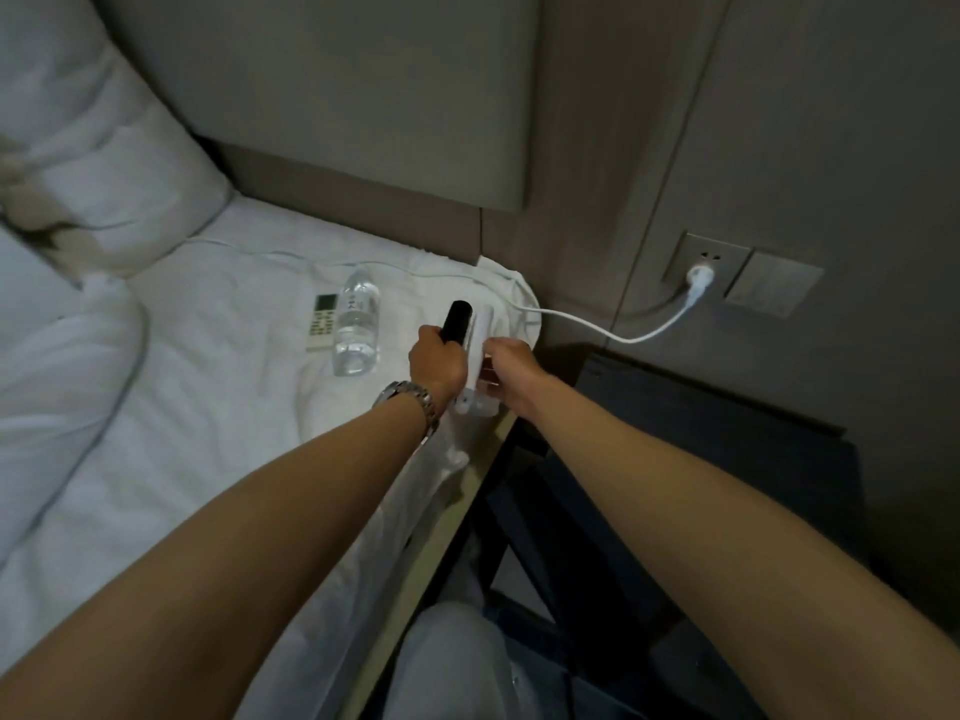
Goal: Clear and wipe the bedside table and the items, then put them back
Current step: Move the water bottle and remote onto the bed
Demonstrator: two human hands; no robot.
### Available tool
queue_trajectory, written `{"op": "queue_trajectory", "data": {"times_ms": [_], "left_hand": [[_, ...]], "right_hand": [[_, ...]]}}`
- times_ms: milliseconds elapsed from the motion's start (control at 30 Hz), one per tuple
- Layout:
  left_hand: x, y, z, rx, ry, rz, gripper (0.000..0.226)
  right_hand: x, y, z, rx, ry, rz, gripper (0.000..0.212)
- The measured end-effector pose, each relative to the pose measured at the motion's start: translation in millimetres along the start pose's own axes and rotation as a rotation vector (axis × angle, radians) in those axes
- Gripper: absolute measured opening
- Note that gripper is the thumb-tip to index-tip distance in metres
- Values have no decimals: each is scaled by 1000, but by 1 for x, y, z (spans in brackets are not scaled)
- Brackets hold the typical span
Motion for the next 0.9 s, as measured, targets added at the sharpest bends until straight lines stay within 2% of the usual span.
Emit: {"op": "queue_trajectory", "data": {"times_ms": [100, 267, 400, 467, 600, 767, 900], "left_hand": [[19, 22, -3, -30, 15, -60, 30], [45, 44, -14, -72, 61, -218, 31], [61, 65, -22, -125, 114, -280, 32], [65, 75, -22, -131, 159, -293, 30], [58, 89, -19, -113, 236, -288, 23], [43, 88, -17, -105, 325, -262, 26], [39, 87, -11, -113, 317, -265, 27]], "right_hand": [[-32, 16, 0, 28, -38, 47, 29], [-72, 50, -2, 100, -80, 26, 33], [-90, 61, 16, 173, -88, 22, 33], [-96, 71, 18, 192, -114, 13, 33], [-110, 81, 14, 212, -157, 39, 19], [-102, 90, -2, 148, -158, 80, 21], [-104, 93, -5, 159, -267, 154, 20]]}}
Point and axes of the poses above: each hand's wrist, its own y-axis towards the middle knuckle, its own x-axis out of the back of the hand, z = x × y, the point moved 9 cm from there along y, towards the middle knuckle, and after that the axes turned 13 degrees about x, right-handed, at the moved point
